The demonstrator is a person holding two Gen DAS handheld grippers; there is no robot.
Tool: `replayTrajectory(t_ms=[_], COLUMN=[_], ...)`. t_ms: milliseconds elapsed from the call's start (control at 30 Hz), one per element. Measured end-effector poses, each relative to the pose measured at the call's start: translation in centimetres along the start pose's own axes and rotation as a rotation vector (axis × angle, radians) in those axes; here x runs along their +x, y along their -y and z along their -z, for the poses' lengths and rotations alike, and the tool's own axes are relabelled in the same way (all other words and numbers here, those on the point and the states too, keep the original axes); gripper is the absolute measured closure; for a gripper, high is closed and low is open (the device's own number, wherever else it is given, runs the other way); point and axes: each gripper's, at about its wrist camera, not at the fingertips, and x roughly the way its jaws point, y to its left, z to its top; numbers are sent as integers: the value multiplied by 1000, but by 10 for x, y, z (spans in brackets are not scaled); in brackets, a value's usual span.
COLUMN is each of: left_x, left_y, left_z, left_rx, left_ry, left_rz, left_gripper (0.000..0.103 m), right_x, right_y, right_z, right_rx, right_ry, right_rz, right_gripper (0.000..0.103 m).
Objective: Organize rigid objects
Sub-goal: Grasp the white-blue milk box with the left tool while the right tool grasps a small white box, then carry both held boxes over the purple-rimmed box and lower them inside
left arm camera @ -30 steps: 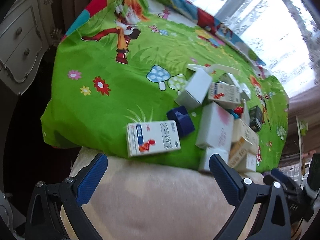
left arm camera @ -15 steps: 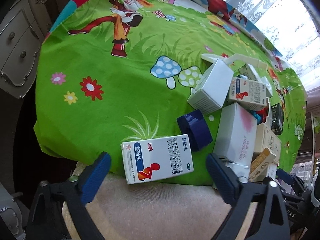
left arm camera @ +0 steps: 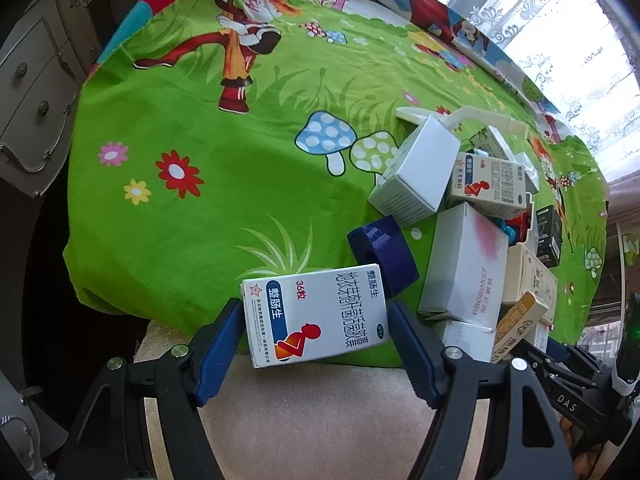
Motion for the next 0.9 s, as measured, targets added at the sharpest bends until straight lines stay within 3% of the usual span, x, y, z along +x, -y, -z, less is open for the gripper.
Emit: replayTrajectory(t_ms=[400, 767, 900], left_x=[-43, -62, -62], left_y=[14, 99, 137], left_z=[19, 39, 52], left_rx=[31, 213, 309], left_ry=[115, 151, 144], left_rz=[23, 110, 135], left_gripper=[29, 29, 29], right_x=[-44, -90, -99], right_y=[18, 68, 94], right_z=[34, 71, 86], right_rx=[37, 158, 225], right_ry=[104, 197, 220], right_rz=[-138, -184, -149], right_gripper=[52, 52, 52])
